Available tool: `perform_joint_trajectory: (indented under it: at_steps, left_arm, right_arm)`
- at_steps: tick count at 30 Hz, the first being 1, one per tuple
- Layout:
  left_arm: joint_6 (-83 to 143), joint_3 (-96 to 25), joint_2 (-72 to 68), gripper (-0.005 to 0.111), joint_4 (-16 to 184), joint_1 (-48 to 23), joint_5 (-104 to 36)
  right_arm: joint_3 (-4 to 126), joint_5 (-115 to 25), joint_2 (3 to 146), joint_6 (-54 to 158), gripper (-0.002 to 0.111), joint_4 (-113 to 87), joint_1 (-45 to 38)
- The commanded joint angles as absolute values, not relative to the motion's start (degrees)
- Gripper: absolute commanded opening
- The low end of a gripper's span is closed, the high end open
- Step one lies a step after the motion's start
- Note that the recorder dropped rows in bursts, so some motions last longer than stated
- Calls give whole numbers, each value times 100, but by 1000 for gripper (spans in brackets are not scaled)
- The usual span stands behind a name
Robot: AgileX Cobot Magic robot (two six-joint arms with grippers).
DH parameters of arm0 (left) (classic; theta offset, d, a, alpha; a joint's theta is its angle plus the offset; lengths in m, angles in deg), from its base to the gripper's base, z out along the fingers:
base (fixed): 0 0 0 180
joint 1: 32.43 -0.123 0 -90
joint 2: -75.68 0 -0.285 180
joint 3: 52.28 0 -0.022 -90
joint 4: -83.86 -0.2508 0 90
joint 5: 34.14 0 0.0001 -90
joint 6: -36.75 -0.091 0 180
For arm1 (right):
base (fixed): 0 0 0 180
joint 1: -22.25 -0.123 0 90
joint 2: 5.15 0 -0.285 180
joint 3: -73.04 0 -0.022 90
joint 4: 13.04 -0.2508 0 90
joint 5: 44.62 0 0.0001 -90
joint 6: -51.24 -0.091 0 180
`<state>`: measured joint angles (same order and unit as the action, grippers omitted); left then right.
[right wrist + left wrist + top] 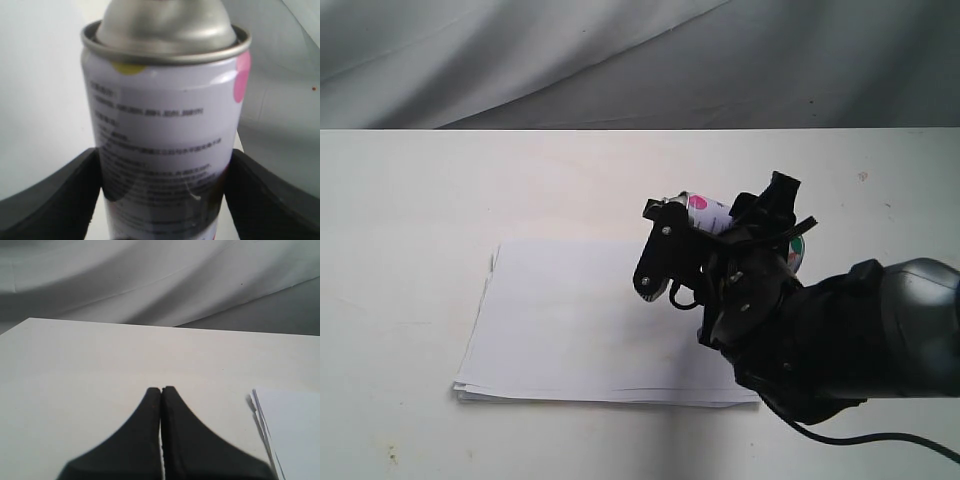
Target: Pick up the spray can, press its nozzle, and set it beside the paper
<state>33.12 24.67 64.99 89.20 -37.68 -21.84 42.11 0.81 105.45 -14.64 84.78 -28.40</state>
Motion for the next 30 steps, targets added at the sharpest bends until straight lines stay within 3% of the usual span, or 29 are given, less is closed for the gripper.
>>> perform_joint_trajectory:
  at_steps: [1,15,23,27,30]
  left_arm:
    - [3331,2494,6529,0,8932,-3779,-2194]
    - [4279,2494,6529,0,9982,-3779,-3274]
    - [4724,2419,6529,0,10313,-3779,-3182]
    - [4213,1430,6093,0,10736,-3645,-2198]
    - [2350,211,4895,0,12183,-3151,-1714]
  right_arm:
    - [4265,303,10489,-1511,0,8691,-2852]
    - [4265,361,10489,-1512,0,8691,-2852]
    - [4265,361,10489,-1512,0,8691,-2852]
    - [4265,360,10489,-1501,0,8691,-2852]
    - [4265,360,10489,-1501,0,8691,-2852]
